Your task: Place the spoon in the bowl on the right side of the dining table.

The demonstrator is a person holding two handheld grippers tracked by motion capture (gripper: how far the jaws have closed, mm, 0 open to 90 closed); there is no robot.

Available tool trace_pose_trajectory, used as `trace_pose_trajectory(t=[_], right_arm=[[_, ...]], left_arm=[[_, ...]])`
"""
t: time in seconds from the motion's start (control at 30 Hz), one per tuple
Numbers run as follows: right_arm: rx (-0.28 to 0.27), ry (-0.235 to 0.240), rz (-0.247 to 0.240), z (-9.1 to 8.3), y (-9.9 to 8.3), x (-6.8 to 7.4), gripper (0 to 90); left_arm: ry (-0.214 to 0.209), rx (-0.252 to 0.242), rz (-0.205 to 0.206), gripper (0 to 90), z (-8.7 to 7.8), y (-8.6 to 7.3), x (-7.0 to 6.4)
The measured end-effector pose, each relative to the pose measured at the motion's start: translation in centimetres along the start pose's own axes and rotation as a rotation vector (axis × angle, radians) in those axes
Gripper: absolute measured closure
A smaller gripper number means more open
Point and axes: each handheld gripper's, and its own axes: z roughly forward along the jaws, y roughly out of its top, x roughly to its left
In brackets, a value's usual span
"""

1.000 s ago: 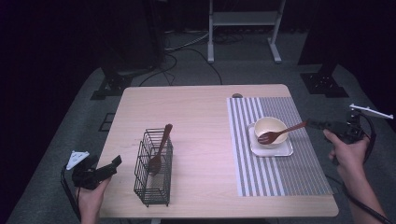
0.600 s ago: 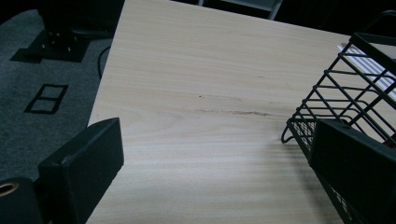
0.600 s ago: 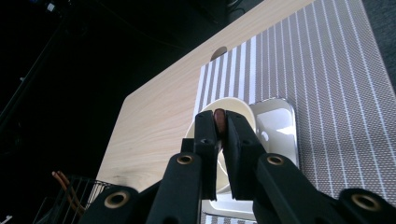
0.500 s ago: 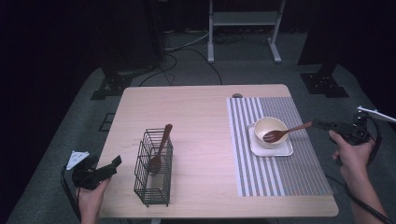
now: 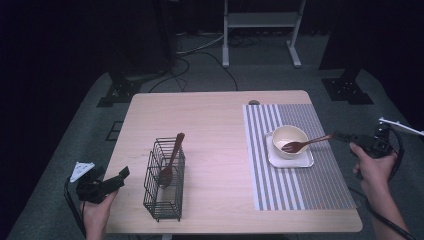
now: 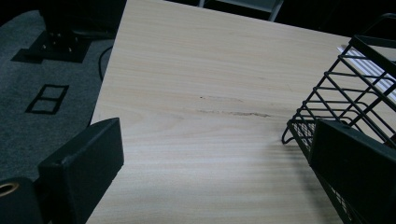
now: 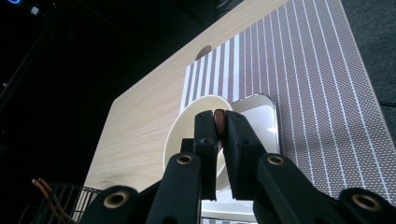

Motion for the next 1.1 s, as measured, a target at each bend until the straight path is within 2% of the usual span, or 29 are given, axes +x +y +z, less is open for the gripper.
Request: trace_pose_trajectory(t=[0.53,0.8,1.1], right_arm=[[0.036,-0.034,-0.013,2.0,-0.3,-0.3,82.0],[0.052,-0.035,0.005,3.1,-0.3,-0.7,81.9],[0.054,-0.03,0.021,3.8,-0.5,-1.1,77.6]], left_arm=[[0.003,0.0,-0.005,2.4,0.1,0.0,0.2],[0.003,0.005,-0.009,2.5,0.2,-0.1,0.3],[0.004,0.006,-0.007,2.5,0.2,-0.1,0.3]])
